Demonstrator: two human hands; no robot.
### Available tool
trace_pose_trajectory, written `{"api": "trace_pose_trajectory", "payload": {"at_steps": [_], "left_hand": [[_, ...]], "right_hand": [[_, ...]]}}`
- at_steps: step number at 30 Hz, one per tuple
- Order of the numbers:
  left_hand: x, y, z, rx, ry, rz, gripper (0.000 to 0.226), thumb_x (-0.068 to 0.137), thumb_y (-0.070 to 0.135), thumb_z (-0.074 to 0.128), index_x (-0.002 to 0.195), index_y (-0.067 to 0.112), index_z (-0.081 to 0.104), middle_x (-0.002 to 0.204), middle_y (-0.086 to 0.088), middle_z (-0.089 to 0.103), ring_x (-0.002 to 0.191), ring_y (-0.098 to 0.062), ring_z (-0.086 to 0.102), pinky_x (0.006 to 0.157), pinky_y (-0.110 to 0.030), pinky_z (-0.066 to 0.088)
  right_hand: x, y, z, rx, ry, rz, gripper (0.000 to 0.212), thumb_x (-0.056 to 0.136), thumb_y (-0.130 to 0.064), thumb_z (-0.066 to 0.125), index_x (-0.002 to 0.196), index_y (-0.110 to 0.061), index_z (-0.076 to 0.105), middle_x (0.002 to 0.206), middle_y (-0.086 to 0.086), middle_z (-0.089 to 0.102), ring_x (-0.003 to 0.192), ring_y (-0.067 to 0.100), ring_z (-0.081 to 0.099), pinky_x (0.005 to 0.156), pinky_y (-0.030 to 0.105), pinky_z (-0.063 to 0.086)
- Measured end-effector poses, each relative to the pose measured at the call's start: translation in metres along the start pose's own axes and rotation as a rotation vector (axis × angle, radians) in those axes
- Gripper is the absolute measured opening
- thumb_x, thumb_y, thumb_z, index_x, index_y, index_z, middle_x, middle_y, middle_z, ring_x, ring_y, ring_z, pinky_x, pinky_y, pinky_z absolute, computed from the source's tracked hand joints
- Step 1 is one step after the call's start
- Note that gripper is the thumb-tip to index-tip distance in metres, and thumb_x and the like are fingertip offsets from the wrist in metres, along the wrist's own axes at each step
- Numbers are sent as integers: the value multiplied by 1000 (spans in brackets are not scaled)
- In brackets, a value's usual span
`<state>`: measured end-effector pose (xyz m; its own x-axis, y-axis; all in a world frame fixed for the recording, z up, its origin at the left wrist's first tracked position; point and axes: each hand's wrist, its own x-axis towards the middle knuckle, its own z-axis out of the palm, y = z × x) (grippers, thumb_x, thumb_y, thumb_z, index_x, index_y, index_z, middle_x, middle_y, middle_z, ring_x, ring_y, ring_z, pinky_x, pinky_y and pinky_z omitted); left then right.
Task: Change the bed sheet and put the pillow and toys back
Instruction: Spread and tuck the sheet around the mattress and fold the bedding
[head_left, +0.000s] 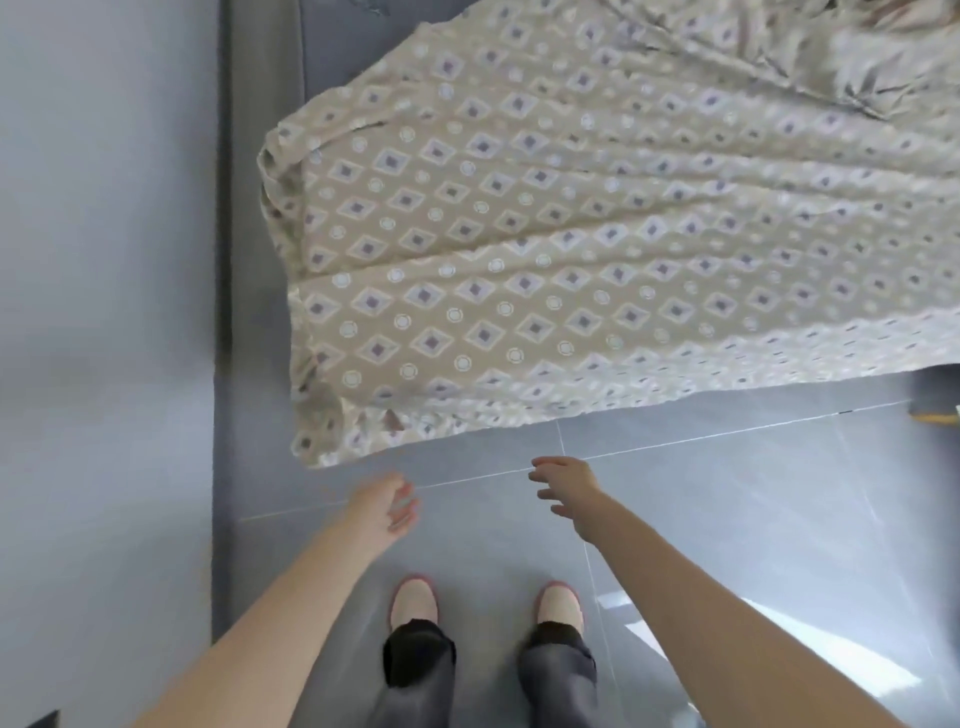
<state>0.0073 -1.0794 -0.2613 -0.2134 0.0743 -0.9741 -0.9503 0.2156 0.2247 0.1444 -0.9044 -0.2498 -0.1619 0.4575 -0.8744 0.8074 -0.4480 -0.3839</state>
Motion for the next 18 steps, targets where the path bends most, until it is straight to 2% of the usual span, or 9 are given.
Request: {"api": "trace_pose_trajectory", "payload": {"at_steps": [3,7,9,11,14,16,18], "left_hand": [[40,-12,9,-89,-13,-16,15,99,9,45,84,13,47,84,-5,57,73,-19,54,85,-34,45],[102,-34,29,-201,-26,-32,8,97,7,48,90,8,50,84,-7,56,79,-23,56,82,-35,48],[140,-46,43,-252,-17,-46,3,97,6,49,100,7,49,85,-8,54,88,-25,56,90,-35,45],[177,-57,61,-279,-32,-53,3,96,6,51,98,7,51,88,-11,52,90,-26,56,95,-36,44],[237,-69,90,-279,-71,-32,18,92,2,57,109,7,54,91,-11,48,118,-29,51,90,-39,45],[268,-71,104,-269,-103,-10,25,89,-1,60,113,6,57,108,-10,50,124,-29,47,88,-38,45],[301,-74,116,-228,-146,31,16,88,-1,61,102,7,59,137,-8,43,116,-26,50,89,-35,43]], "right_hand": [[38,9,8,64,-16,40,27,94,-12,49,119,-15,62,116,4,64,92,20,58,84,31,44],[100,28,16,202,-51,115,28,98,-16,47,123,-12,58,123,7,63,95,22,57,87,34,44],[137,41,20,285,-70,134,28,98,-14,48,125,-10,56,125,7,62,96,24,56,88,35,45],[176,54,22,337,-86,142,28,98,-14,48,125,-9,54,126,8,61,96,24,57,87,36,47],[240,69,20,402,-80,139,20,98,-14,47,116,-9,54,124,5,61,98,24,58,85,35,49],[275,78,20,457,-83,139,16,98,-14,46,110,-9,55,122,4,61,100,25,59,83,35,49],[310,89,21,545,-98,135,14,97,-15,49,107,-8,56,120,4,61,106,26,58,83,36,49]]}}
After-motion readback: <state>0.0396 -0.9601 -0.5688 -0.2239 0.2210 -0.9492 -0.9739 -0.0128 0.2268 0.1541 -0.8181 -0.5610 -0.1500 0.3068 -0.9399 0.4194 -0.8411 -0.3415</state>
